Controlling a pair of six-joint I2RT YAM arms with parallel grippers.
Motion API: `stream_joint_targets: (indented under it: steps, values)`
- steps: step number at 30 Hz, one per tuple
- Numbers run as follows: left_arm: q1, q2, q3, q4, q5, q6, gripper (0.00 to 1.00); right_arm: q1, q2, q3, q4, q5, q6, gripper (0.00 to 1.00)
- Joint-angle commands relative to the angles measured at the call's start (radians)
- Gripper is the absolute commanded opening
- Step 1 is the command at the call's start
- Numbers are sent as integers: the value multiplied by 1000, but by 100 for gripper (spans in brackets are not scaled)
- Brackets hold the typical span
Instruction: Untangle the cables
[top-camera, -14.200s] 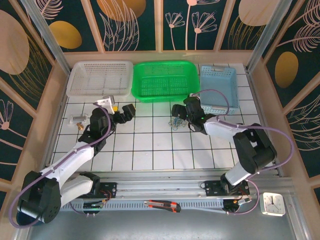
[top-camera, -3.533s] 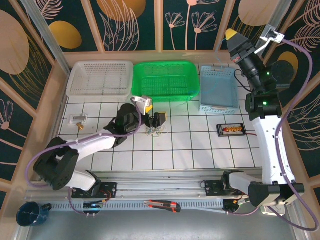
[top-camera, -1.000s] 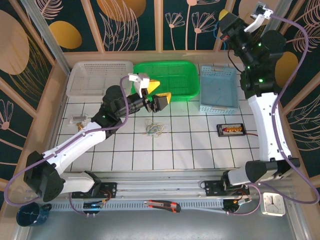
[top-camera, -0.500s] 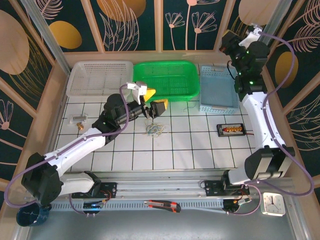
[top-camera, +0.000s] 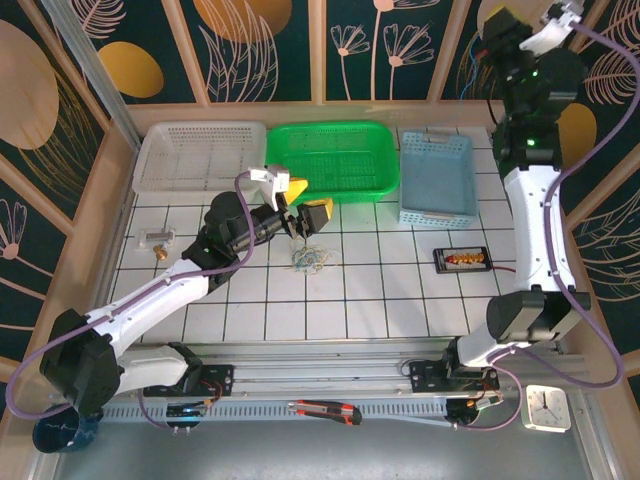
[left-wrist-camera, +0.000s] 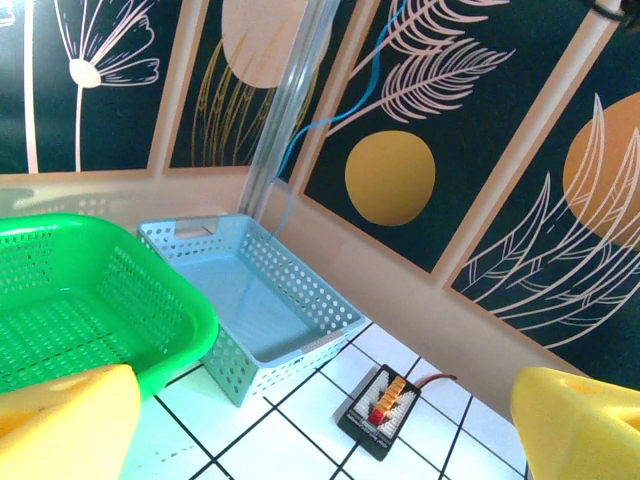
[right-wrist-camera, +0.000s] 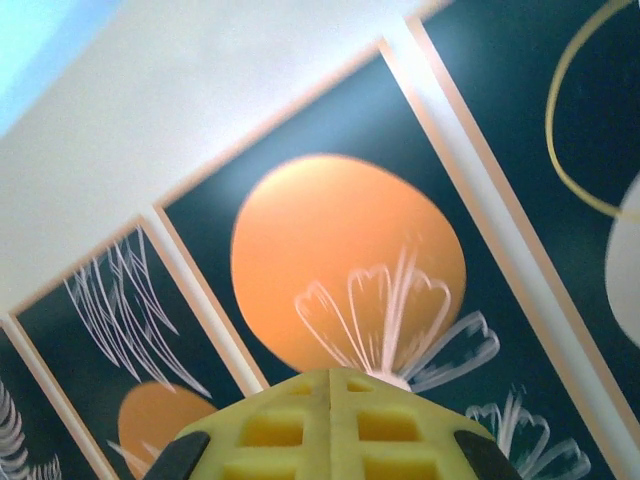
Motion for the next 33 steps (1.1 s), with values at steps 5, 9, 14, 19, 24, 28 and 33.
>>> stream_joint_targets:
  steps: [5,9,14,19,24,28,33]
  values:
    - [-2,16,6,45,-10,-5,96,-31,57,79,-13,19,-39,0]
    - [-2,27,16,43,-7,1,96,-33,35,-37,28,37,-38,0]
    - [-2,40,27,41,4,1,96,-31,-10,-248,113,53,-6,0]
    - [-2,45,28,35,5,3,96,-29,-27,-386,183,68,21,0]
    - [-2,52,24,41,6,2,96,-25,-8,-384,168,79,18,0]
    - [-2,63,22,51,12,-8,96,-6,-22,-472,178,111,19,0]
    - [-2,69,18,56,19,-15,96,34,-54,-626,218,172,24,0]
